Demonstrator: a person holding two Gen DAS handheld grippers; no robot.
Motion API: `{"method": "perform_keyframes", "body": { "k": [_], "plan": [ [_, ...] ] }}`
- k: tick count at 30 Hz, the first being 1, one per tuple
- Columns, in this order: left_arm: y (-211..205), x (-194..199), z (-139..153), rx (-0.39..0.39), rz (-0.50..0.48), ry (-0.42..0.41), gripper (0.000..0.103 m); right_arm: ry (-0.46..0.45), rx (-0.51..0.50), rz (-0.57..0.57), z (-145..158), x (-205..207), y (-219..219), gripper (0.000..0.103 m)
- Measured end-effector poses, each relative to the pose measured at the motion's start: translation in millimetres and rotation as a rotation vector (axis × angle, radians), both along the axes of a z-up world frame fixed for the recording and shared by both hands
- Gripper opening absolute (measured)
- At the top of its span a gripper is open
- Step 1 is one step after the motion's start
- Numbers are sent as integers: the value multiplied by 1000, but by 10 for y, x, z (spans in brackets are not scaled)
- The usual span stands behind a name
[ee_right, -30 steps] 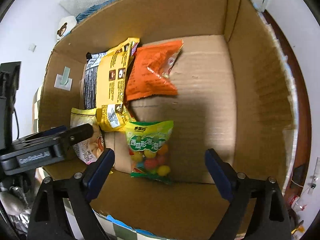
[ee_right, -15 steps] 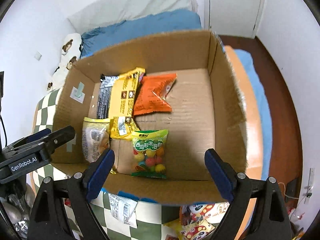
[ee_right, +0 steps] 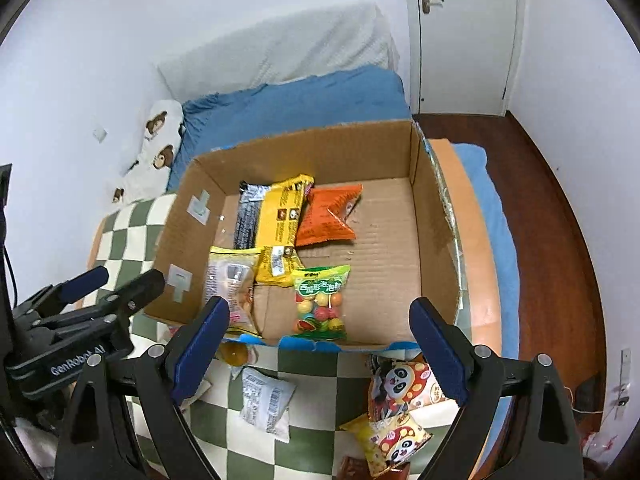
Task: Organize snacks
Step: 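Grasp the white wrapped packet with left tool while right tool grasps yellow panda chip bag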
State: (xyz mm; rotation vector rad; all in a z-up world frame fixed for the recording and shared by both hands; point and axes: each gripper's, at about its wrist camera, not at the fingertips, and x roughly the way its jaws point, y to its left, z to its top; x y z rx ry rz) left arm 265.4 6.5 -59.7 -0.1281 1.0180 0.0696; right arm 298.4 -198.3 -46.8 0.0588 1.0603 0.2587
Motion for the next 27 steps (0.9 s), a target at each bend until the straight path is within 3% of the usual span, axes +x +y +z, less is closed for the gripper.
{"method": "perform_keyframes", "body": {
  "k": [7,12,16,20,27],
  "plan": [
    [-38,-212,100,-23,-1,-13,91,-11,51,-5,217,-287,-76,93],
    [38,-391,-19,-41,21,22,91,56,108,-39,83,-439,-260,93],
    [197,-584,-346,-11,65,91,91,140,69,-87,-270,-589,-517,93],
    [319,-718,-813,-52,101,212,90,235,9,-92,-742,-712,-684,93],
    [-71,-646,-1561,-74,-5,413,90,334,-164,24,-1504,-772,-672,93]
  ]
}}
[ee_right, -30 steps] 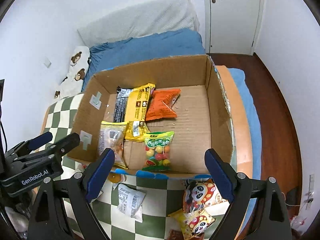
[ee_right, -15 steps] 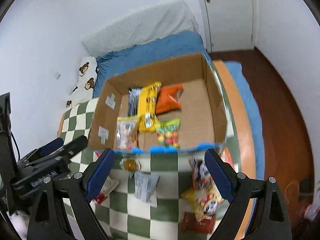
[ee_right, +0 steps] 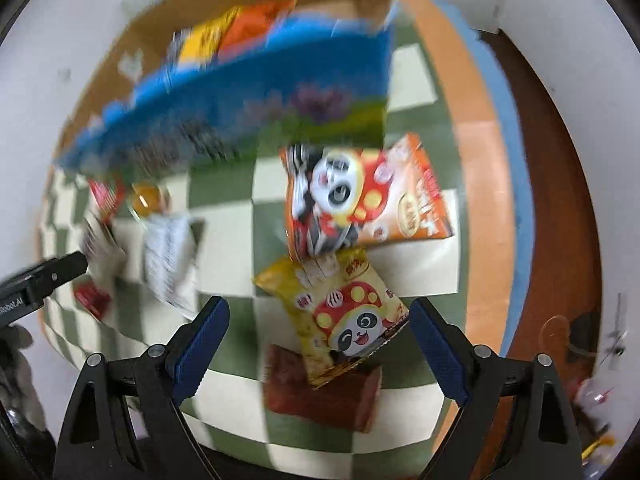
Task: Organize snacks
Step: 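Grasp the white wrapped packet with left tool while right tool grasps yellow panda chip bag, then place both packets into the box and open both tools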
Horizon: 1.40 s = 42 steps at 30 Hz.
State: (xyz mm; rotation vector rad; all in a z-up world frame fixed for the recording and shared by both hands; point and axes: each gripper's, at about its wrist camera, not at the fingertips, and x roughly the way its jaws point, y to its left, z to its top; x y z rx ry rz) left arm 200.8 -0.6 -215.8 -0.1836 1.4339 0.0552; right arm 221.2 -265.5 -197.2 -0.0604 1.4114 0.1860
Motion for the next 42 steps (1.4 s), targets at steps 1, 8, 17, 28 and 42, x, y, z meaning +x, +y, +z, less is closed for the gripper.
{"method": "perform_keyframes", "body": {
  "k": [1,8,17,28,42],
  "plan": [
    [-59,23,-67,-2,-14,18,90,13,-18,31,-99,1,35,93],
    [-395,206,-416,-6,-91,96,90,40,-99,61,-496,20,92,75],
    [-559,382,-600,-58,-105,117,56,181,225,-236,-552,30,-255,80],
    [-474,-241,-683,-37,-64,177,54,112,180,-130,-494,65,50,62],
    [-585,-44,-818,-22,-58,175,53,168,126,-67,-695,-41,537,63]
  ]
}}
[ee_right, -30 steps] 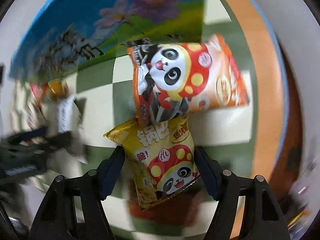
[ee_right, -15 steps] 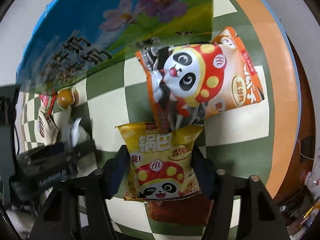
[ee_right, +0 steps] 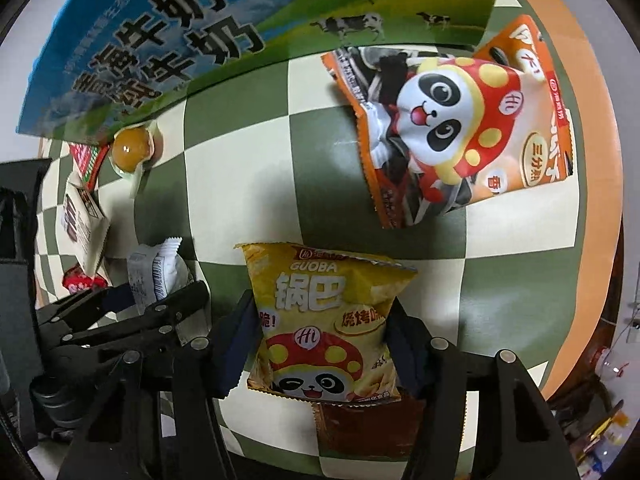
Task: Organize snacks
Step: 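Place both packets into the box and open both tools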
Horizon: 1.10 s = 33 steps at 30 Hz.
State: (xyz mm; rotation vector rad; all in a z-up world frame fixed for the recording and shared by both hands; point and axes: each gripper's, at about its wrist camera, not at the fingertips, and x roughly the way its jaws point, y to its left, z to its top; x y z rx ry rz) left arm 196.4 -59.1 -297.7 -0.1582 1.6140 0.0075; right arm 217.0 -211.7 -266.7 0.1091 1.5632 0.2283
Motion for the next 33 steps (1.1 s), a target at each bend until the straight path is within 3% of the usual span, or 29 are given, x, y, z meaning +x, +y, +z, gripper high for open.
{"method": "perform_keyframes", "body": {
  "k": [2,6,11,14,18,24,28,33],
  "plan": [
    [-14,-11,36,5,-6,-8,51,-8,-10,6,-15,-35,50,63],
    [-9,-19,200,15,-21,-28,47,-44,-12,10,6,-85,194,50],
    [18,-62,542,-26,-9,-73,47,-84,21,-8,234,-189,169,47],
    [90,-46,887,-71,6,-122,47,-117,74,-28,475,-210,141,47],
    [157,93,1599,-124,1,-252,47,-190,152,-39,963,-178,65,47],
    [328,755,2338,-136,-6,-405,47,-337,226,-38,1785,235,-63,47],
    [474,1303,2432,-81,-6,-424,47,-432,179,-29,2078,735,-96,47],
    [687,1901,2027,-10,-6,-321,47,-405,99,-15,1944,1335,-92,47]
  ]
}}
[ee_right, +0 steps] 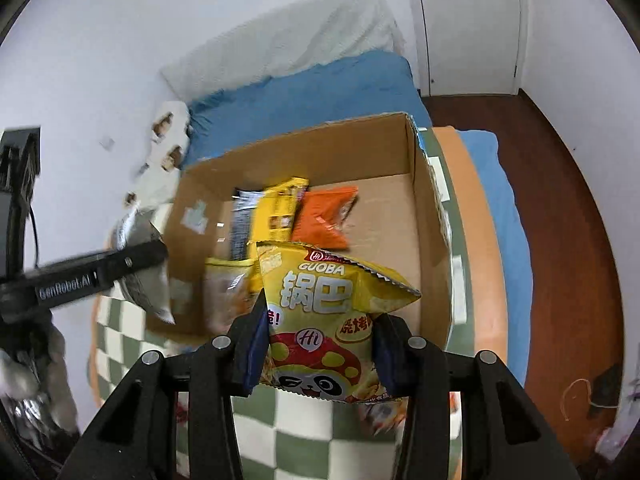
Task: Organize snacks
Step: 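Place both packets into the box and open both tools, then move both open tools back toward the remaining snacks on the mat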
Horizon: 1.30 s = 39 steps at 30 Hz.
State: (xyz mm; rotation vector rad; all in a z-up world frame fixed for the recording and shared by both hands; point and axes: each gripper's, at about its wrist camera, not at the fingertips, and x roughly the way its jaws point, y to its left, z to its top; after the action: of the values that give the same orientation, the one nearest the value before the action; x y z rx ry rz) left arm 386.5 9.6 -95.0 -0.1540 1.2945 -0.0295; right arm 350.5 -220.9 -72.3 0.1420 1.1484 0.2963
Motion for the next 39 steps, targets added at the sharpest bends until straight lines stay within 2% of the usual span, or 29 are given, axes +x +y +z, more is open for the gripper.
{"method": "perform_keyframes", "body": {
  "k": [4,10,16,20,23,24,25,26,27,33,39],
  "plan": [
    [118,290,-348,31,10,82,47,86,-51,6,-329,339,30,47],
    [267,609,-775,78,24,166,47,165,-103,21,-704,518,77,47],
    [274,703,-957,118,15,204,48,213,-113,27,-883,592,107,47],
    [309,711,-1063,101,31,239,50,273,-123,44,-990,602,147,49],
    [315,718,-1076,54,32,243,64,328,-97,38,-1085,609,145,58],
    [308,715,-1053,62,33,235,83,336,-92,41,-1100,606,159,61],
    [304,712,-1035,64,34,226,92,335,-94,41,-1098,602,174,62],
    [303,703,-1004,63,37,209,96,334,-95,40,-1094,599,188,68],
    [308,688,-979,63,40,203,96,336,-92,42,-1096,597,204,73],
    [330,571,-893,45,49,186,96,332,-89,42,-1055,544,289,86],
    [326,329,-689,14,71,109,96,270,-109,26,-914,508,332,90]
  ]
}}
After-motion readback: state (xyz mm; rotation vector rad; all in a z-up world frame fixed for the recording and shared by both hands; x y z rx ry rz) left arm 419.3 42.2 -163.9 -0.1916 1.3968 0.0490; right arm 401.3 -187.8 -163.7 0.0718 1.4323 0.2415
